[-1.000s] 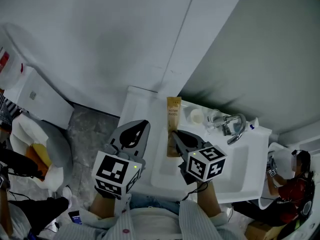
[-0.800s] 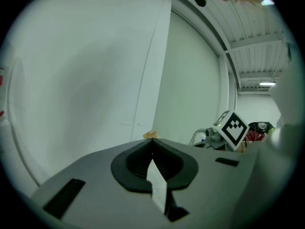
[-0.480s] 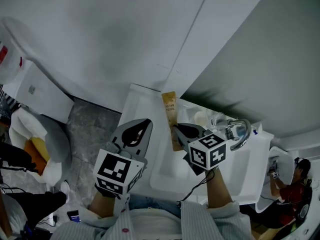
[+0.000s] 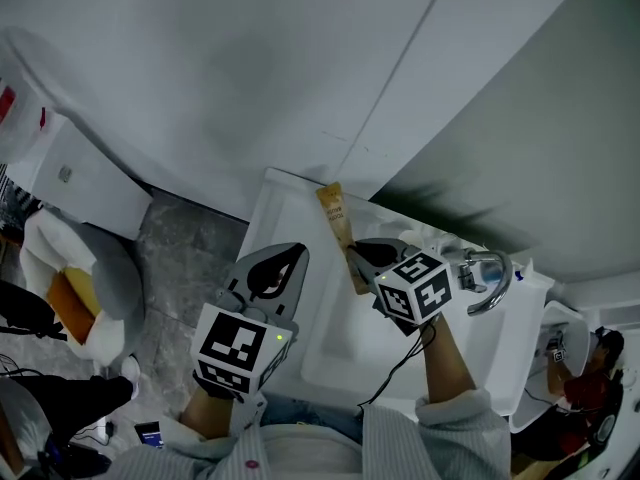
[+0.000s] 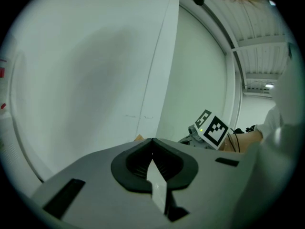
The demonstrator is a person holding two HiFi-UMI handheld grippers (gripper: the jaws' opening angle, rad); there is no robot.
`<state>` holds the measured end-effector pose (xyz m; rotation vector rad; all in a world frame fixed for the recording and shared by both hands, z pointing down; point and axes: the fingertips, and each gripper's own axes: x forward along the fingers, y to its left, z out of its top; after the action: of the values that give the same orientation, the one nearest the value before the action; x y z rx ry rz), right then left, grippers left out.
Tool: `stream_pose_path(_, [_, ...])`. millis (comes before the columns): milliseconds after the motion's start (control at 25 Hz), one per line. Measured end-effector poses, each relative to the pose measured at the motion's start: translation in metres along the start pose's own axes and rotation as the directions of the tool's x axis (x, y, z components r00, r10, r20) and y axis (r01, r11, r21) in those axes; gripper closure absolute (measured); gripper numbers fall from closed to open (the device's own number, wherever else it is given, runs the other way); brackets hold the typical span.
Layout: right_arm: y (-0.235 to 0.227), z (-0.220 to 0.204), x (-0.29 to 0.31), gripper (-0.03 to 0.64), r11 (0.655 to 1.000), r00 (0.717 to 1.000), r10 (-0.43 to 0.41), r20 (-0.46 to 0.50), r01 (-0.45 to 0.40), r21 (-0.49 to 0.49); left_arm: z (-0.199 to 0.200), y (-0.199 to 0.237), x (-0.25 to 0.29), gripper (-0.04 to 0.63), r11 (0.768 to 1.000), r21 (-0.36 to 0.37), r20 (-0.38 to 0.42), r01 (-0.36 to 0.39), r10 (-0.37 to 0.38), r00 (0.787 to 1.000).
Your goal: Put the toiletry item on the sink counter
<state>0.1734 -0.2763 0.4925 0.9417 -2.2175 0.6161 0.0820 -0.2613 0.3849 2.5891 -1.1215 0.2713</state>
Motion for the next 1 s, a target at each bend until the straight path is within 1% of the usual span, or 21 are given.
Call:
stream_pose_path(120, [-0.006, -0.004, 0.010, 0.587, 0.999, 0.999, 0.023, -0.027, -0.024, -0.030, -0.004, -0.001, 0.005, 0.578, 1.000, -0.001, -0.008, -0.007, 0.007, 1.000])
stream_pose_path(320, [-0.007, -0.002, 0.035, 0.588, 0.995, 0.994, 0.060, -0.088, -0.067, -0.071, -0.006, 0.017, 0.008, 0.579, 1.000, -0.026, -0.017, -0.015, 0.015, 1.000])
stream_pose_path(480, [-0.009, -0.007, 0.052, 0.586, 0.989, 0.987, 0.096, -0.126, -0.109, -0.098, -0.013, 0.021, 0.013, 0.578, 0.999, -0.036, -0.031, -0.017, 0.016, 0.999])
stream_pose_path(680, [-0.016, -0.013, 0.074, 0.586, 0.984, 0.980, 0.102, -0.171, -0.124, -0.127, -0.024, 0.026, 0.019, 0.579, 0.999, -0.052, -0.049, -0.015, 0.012, 0.999])
stream_pose_path(1000, [-0.023, -0.028, 0.101, 0.586, 0.969, 0.959, 0.123, -0.255, -0.171, -0.180, -0.039, 0.034, 0.025, 0.578, 0.997, -0.074, -0.079, -0.023, 0.017, 0.997])
